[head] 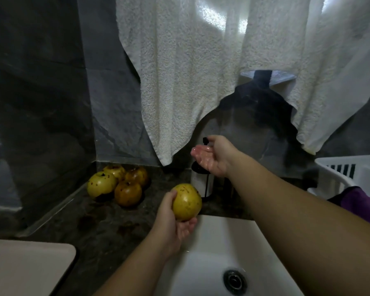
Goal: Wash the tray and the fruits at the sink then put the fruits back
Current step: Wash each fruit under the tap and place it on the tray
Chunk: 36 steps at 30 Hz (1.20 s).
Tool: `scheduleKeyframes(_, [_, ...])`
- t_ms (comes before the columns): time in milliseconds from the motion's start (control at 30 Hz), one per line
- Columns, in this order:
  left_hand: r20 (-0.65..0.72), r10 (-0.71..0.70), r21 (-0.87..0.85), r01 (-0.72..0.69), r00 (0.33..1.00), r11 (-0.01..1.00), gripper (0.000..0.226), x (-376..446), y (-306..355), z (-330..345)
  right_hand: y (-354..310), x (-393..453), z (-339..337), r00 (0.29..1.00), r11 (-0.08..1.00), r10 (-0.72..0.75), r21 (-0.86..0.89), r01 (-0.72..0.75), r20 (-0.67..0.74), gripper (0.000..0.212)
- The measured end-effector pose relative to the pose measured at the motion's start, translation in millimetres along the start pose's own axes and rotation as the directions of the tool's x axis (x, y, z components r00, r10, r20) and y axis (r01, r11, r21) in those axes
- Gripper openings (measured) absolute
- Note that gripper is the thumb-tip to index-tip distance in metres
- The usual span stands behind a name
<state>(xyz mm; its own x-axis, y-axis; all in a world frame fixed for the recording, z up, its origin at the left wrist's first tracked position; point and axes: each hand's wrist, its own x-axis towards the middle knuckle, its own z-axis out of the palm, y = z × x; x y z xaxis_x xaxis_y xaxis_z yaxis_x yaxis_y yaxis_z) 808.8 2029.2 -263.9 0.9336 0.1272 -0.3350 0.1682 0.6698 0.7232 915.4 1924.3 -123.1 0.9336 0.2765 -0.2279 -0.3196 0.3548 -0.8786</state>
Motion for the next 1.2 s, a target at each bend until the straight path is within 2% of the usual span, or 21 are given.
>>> scheduleKeyframes(133, [-0.013, 0.014, -0.013, -0.014, 1.000, 1.000, 0.047, -1.2, -1.5, -3.5, -3.8, 5.7, 8.5, 1.000, 0.998, -0.018, 0.057, 0.019, -0.017, 0.035])
scheduleKeyframes(267, [-0.010, 0.005, -0.009, -0.005, 1.000, 1.000, 0.051, -1.8, -4.7, -3.9, -6.1, 8.5, 10.2, 1.000, 0.997, -0.016, 0.081, 0.018, -0.026, 0.037])
scheduleKeyframes(667, [0.002, 0.026, -0.004, -0.026, 1.000, 1.000, 0.054, -11.2, -5.1, 4.6, -7.6, 3.4, 11.2, 0.997, 0.999, -0.033, 0.010, 0.034, -0.066, 0.040])
scheduleKeyframes(900, [0.013, 0.021, -0.022, -0.020, 1.000, 1.000, 0.045, -11.0, -3.9, 4.3, -8.7, 6.8, 11.1, 0.997, 0.999, -0.042, 0.030, 0.044, -0.072, 0.038])
scheduleKeyframes(1200, [0.041, 0.016, -0.042, -0.014, 0.999, 0.999, 0.048, -12.1, -5.6, 6.5, -6.1, 8.1, 9.6, 0.998, 0.998, -0.021, 0.054, 0.025, -0.060, 0.038])
